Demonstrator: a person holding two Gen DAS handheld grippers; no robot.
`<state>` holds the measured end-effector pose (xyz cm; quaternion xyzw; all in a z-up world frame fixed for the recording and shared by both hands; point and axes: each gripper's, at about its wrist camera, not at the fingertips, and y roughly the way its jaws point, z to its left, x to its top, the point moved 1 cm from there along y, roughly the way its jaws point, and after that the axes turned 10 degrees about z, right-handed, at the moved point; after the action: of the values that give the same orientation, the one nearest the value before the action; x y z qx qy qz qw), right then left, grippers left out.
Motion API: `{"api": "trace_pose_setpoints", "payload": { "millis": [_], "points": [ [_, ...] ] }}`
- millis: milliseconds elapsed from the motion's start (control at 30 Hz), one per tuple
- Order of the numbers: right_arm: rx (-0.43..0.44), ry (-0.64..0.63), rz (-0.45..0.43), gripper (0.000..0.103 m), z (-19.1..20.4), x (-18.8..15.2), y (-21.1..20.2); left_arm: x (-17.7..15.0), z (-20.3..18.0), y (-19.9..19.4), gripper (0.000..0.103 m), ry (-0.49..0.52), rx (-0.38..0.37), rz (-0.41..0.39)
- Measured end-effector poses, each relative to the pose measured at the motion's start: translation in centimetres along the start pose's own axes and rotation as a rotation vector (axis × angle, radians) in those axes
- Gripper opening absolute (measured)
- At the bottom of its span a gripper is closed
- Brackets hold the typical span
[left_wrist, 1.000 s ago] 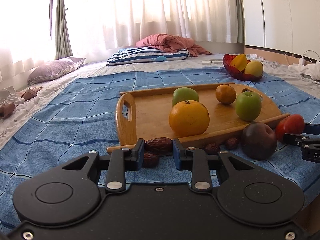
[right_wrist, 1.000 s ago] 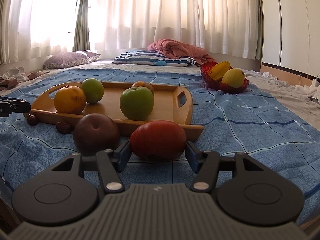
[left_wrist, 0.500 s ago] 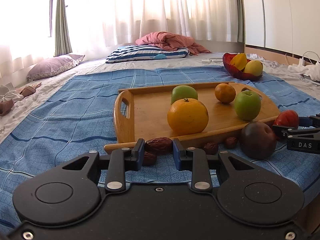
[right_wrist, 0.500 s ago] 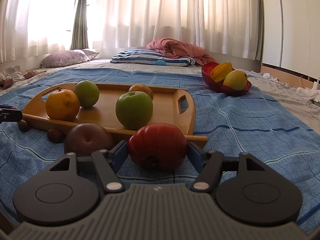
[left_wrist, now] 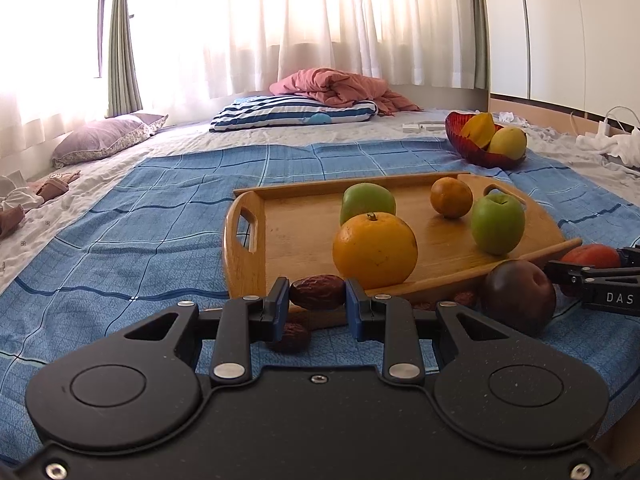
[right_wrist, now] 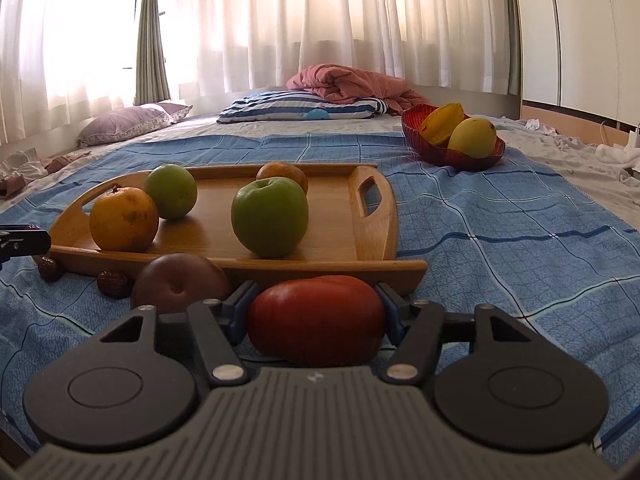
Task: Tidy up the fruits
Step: 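Carry the tomato over the tray with the right tool while the left tool carries the date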
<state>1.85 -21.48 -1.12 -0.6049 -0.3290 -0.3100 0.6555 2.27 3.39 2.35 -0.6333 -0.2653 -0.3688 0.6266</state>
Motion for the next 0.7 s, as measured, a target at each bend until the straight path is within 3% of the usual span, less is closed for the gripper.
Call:
{"api": "trace_pose_setpoints", "payload": {
  "millis": [200,467,700],
  "points": [
    [0.026,0.029,-0.045,0.065,-0.4,1.9,-1.2,2.3,0.2,0.9,0.028,-0.015,-0.013,-0.001],
    [0.112,0.132,-0.047,0.065,-1.9,8.3,0.6,7.9,1.8,3.8,0.028,-0.085,-0.07,-0.002],
    [0.174,0.164,0.028,0.065,-2.2,14.6,5.4,13.0,3.0,8.8,0.028,-0.179,-0.176,0.111]
  ]
}}
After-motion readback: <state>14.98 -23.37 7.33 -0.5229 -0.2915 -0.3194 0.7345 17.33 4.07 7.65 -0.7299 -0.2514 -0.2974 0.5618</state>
